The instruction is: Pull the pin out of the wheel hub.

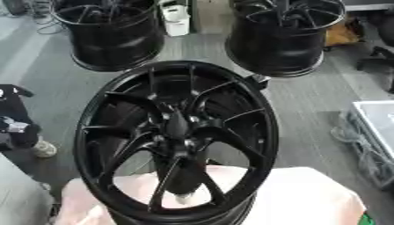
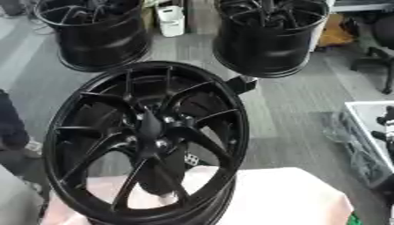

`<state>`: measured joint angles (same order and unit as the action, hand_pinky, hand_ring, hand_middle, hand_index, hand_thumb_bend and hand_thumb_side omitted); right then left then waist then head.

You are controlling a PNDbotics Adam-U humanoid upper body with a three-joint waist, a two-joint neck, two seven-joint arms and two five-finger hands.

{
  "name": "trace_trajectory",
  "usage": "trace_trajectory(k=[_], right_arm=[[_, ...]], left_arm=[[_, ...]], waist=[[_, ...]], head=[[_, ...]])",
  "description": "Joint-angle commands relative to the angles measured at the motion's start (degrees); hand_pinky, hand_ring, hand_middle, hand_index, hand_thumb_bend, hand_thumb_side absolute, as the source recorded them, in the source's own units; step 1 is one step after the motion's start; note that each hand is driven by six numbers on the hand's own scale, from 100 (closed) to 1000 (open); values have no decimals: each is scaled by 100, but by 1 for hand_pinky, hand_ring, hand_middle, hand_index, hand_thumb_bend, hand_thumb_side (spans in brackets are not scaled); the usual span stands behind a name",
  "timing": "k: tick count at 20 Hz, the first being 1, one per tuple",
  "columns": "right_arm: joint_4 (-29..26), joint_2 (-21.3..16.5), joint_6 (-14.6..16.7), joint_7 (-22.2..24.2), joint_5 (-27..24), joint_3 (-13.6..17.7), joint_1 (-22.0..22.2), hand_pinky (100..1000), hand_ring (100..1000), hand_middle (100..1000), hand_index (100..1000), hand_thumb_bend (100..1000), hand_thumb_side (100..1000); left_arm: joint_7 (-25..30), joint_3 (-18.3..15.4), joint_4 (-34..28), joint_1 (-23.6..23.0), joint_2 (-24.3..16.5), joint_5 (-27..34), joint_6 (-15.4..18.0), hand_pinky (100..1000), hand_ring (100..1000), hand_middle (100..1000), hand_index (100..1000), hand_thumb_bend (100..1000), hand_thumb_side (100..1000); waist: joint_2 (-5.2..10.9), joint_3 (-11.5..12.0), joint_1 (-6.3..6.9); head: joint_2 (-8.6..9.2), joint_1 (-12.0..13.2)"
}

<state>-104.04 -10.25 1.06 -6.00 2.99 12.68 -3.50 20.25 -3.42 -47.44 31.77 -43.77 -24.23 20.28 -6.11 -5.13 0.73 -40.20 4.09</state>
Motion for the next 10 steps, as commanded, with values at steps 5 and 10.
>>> trace_trajectory(k=[5,10], right_arm=[[-113,-16,20,-12,-30,44,-50,722,814,835,961,100,696],[-116,34,29,-9,-49,48,-52,722,814,835,961,100,699]], left_arm=[[-364,-778,-3132,-1553,503,2981,-524,533,614,742,805,806,582],[-543,-1273,-4962,-2625,1892,3667,-1476,532,604,717,791,792,597]], waist=[[17,136,-47],[-6,263,-119]], head=[[32,-21],[54,53]])
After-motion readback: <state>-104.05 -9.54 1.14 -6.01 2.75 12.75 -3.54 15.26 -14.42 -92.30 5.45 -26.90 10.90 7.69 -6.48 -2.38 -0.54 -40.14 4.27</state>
